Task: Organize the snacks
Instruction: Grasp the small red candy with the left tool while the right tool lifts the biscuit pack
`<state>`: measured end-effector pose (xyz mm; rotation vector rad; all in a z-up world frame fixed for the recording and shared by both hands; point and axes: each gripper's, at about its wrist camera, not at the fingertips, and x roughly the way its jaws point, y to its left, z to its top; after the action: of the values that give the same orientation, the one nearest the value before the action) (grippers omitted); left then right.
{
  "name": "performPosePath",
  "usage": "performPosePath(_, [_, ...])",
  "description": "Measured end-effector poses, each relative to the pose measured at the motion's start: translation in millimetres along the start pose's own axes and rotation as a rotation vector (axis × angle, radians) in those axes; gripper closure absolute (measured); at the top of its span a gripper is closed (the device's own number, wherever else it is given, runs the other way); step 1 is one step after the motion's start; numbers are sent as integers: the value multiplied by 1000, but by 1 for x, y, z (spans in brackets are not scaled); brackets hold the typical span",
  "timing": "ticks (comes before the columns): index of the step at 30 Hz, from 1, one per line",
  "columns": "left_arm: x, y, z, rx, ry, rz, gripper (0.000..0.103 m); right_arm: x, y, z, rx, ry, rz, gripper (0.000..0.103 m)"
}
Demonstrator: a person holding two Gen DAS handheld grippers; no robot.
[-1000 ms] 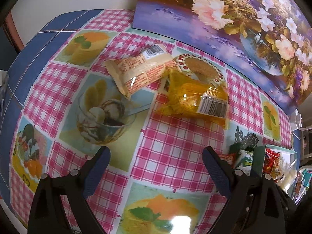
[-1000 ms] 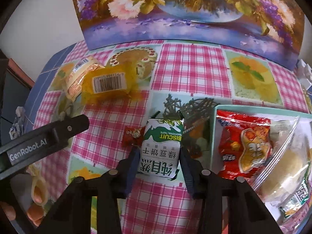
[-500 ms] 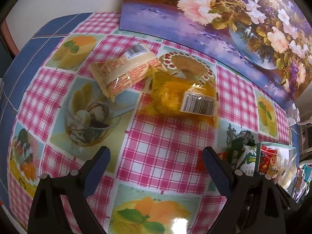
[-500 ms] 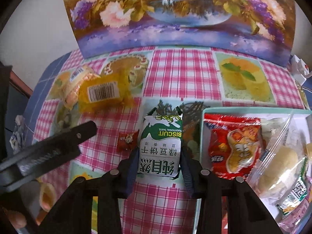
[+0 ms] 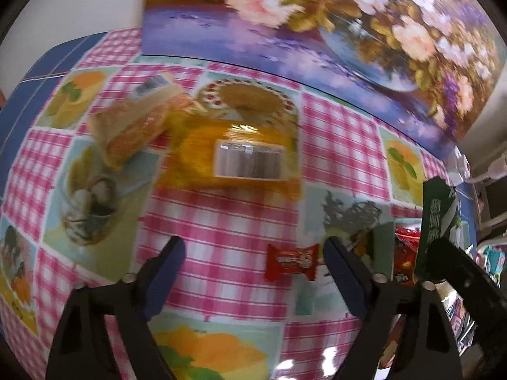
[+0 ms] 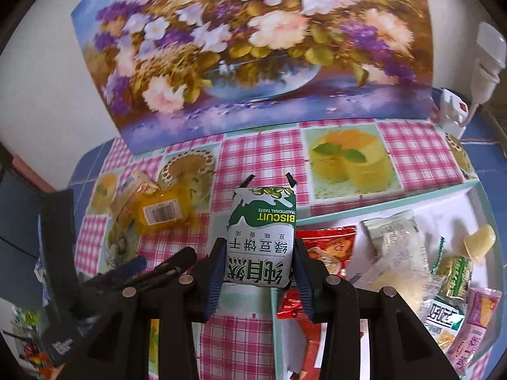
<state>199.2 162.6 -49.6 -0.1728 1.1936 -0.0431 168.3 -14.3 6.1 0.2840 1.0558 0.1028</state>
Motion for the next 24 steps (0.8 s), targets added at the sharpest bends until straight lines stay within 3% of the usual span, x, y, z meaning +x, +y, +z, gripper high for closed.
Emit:
performPosePath(4, [10, -16, -3, 46, 22, -3, 33, -3, -9, 1, 27, -1, 7, 60])
performPosePath(6, [12, -21, -3, 59, 31, -4, 45, -4, -11, 1, 33, -3, 10, 60])
performPosePath(10, [17, -30, -6, 95, 40, 14, 59, -5, -14, 1, 45, -5, 17, 60])
performPosePath(11, [16, -31, -6, 101, 39, 16, 71, -6, -15, 1, 50, -5, 19, 60])
performPosePath(17, [13, -31, -6, 105, 35, 12, 78, -9, -23, 3, 78, -9, 31, 60])
performPosePath(24, [-23, -39, -2, 114, -38, 2, 78, -25, -37, 7, 120, -38, 23, 60])
